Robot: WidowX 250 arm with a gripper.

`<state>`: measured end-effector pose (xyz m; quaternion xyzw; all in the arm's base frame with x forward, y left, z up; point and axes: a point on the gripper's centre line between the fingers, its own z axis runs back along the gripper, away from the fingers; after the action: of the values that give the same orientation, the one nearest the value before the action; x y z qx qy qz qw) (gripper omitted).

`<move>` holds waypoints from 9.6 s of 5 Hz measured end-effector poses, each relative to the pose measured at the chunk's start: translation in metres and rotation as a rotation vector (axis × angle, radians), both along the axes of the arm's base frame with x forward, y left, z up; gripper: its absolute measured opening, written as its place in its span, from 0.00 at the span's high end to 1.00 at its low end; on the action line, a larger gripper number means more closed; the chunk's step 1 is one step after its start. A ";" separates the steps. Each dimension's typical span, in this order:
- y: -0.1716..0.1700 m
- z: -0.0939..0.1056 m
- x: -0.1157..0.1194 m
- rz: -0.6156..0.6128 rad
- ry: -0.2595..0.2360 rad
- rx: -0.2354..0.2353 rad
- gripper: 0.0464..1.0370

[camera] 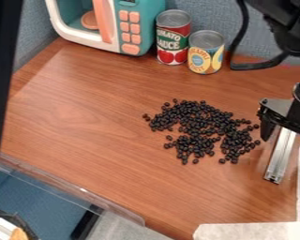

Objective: Sweep into pile

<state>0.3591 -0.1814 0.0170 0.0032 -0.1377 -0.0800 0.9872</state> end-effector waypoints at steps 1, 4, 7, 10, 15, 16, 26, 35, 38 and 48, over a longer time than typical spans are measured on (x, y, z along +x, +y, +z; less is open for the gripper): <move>0.003 0.000 0.006 0.011 -0.021 -0.010 0.04; -0.007 -0.015 0.011 0.040 0.026 -0.088 0.28; -0.011 -0.013 0.010 0.023 0.094 -0.056 0.67; 0.033 -0.017 -0.007 -0.018 0.070 0.018 0.67; 0.104 -0.022 -0.035 0.044 0.046 0.068 0.67; 0.121 -0.021 -0.045 0.088 0.057 0.079 0.67; 0.042 -0.013 0.060 0.028 0.029 -0.034 0.67; 0.150 -0.018 -0.026 0.545 0.053 0.087 0.67; 0.140 0.012 0.009 0.398 -0.057 0.077 0.67; 0.131 -0.026 -0.106 -0.610 -0.057 -0.065 0.67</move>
<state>0.2531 -0.0507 -0.0087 -0.0676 -0.1626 -0.3679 0.9130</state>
